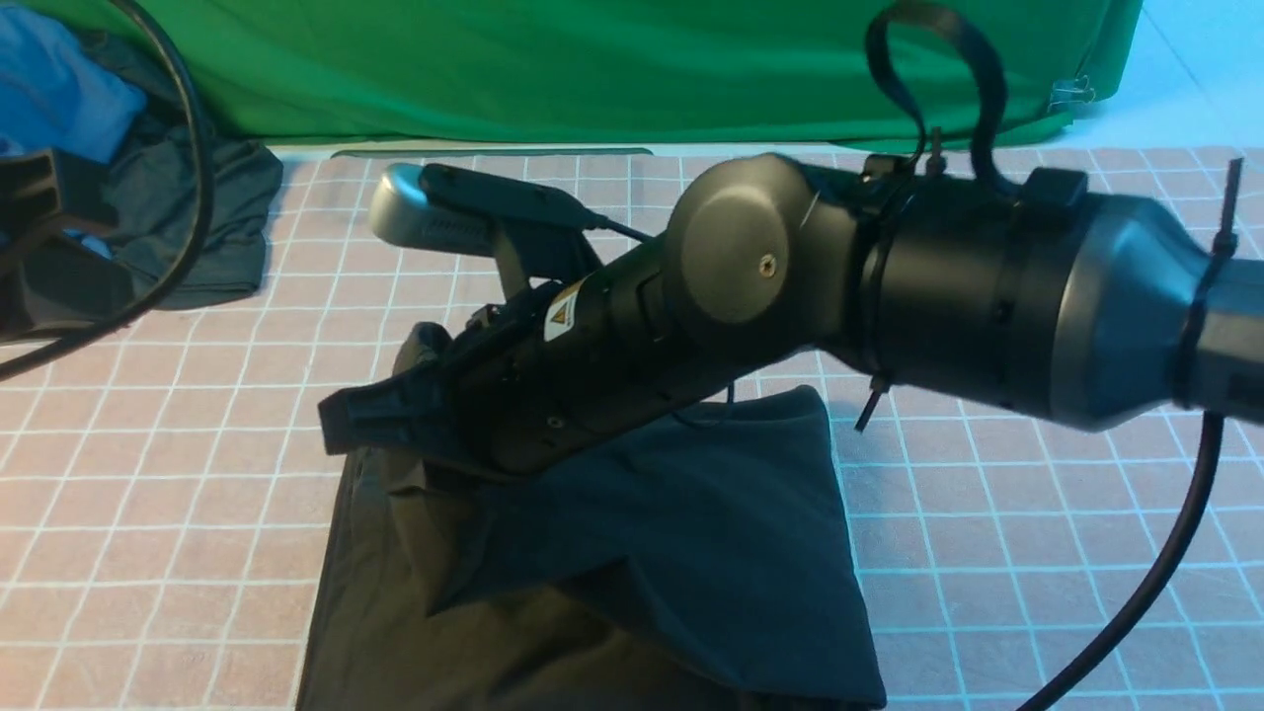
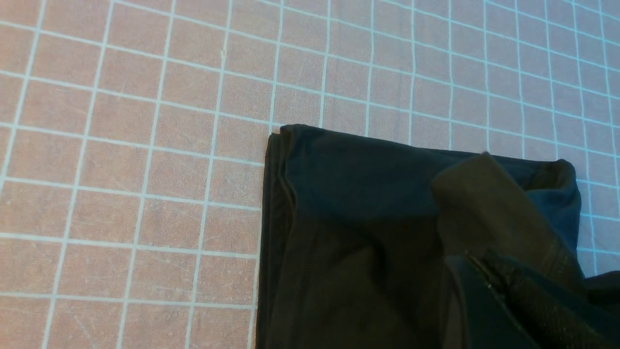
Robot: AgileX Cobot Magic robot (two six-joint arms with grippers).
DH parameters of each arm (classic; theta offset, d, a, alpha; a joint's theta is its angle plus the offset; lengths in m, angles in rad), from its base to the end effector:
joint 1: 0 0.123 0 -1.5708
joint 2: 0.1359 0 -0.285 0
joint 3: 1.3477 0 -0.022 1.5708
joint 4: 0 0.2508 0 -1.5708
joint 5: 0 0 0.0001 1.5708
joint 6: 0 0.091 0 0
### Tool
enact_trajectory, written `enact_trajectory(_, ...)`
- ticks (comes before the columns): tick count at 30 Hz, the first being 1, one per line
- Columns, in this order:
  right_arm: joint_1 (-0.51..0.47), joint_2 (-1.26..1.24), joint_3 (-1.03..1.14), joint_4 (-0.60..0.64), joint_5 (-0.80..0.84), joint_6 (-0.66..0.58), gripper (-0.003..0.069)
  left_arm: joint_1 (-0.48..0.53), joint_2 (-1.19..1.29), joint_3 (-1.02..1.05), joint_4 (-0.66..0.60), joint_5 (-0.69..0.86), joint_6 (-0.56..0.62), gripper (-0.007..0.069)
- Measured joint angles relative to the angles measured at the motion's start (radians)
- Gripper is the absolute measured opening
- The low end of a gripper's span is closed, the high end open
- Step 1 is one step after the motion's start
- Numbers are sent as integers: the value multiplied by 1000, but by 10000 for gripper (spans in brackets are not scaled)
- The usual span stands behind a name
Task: Fold a long-sleeved shirt over a pink coffee tablecloth.
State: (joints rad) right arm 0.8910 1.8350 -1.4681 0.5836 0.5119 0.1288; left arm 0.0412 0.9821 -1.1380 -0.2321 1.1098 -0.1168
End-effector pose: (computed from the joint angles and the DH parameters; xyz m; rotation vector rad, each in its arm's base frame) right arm 0.2474 0.3453 0.2797 -0.4562 2.4747 1.0426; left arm 0.1724 -0.0117 0.3937 -0.2244 2.4191 -0.3334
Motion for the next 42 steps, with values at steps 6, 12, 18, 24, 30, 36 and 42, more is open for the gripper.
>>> enact_trajectory(6,2,38,0,14,-52,0,139,0,0,0,0,0,0,29)
enact_trajectory(12,19,89,-1,20,-70,0,146,0,0,0,0,0,0,29)
enact_trajectory(18,39,123,-1,40,-144,-1,180,0,0,0,0,-5,0,29)
enact_trajectory(24,42,135,-1,51,-181,-1,343,0,0,0,0,-7,0,29)
enact_trajectory(30,34,133,-39,45,-107,-100,468,0,0,0,0,-7,1,29)
enact_trajectory(36,-37,88,-154,-121,245,-170,179,0,0,0,0,-7,1,29)
enact_trajectory(42,-55,51,-216,-326,545,-129,40,0,1,0,0,-7,-4,29)
